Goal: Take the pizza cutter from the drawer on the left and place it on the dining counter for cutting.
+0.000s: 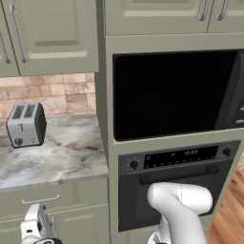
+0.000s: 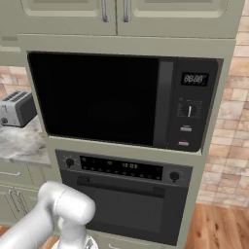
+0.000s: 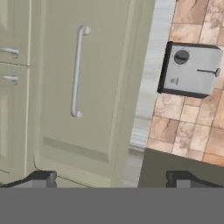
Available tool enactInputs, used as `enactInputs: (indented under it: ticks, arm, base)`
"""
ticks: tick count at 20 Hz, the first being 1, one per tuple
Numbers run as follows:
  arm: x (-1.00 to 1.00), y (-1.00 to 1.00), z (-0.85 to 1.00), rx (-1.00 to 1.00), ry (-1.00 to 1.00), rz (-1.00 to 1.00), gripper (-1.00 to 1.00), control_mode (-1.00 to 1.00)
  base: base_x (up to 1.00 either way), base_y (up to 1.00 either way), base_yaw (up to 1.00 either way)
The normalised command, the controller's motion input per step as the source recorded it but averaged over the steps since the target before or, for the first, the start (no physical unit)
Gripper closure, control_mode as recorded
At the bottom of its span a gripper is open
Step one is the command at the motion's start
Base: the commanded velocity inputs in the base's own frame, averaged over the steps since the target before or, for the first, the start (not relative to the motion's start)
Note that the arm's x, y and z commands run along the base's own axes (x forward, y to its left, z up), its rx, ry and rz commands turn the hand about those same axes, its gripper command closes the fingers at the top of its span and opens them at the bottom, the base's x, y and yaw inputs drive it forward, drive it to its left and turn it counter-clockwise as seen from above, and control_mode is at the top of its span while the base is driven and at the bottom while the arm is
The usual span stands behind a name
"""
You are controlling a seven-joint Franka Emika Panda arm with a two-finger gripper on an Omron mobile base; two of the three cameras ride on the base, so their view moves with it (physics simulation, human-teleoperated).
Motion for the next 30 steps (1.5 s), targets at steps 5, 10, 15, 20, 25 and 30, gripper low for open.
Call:
enactInputs:
  ticks: [5, 10, 15, 20, 25, 30]
  arm:
    - [0.16, -0.06, -0.10, 0.00, -0.09, 0.02, -1.00, -1.00]
    - [0.29, -0.01, -0.12, 0.00, -0.03, 0.01, -1.00, -1.00]
    - [0.46, -0.09, -0.11, 0.00, 0.00, 0.00, -1.00, -1.00]
    - [0.36, -0.03, -0.21, 0.00, -0.01, 0.00, -1.00, -1.00]
    - [0.02, 0.00, -0.40, 0.00, -0.07, 0.08, -1.00, -1.00]
    - [0.10, 0.00, -0.44, 0.00, -0.07, 0.14, -1.00, -1.00]
  base:
    - [0.00, 0.00, 0.00]
    - [0.00, 0.00, 0.00]
    - [0.00, 0.00, 0.00]
    - [0.00, 0.00, 0.00]
    - [0.00, 0.00, 0.00]
    - [0.00, 0.00, 0.00]
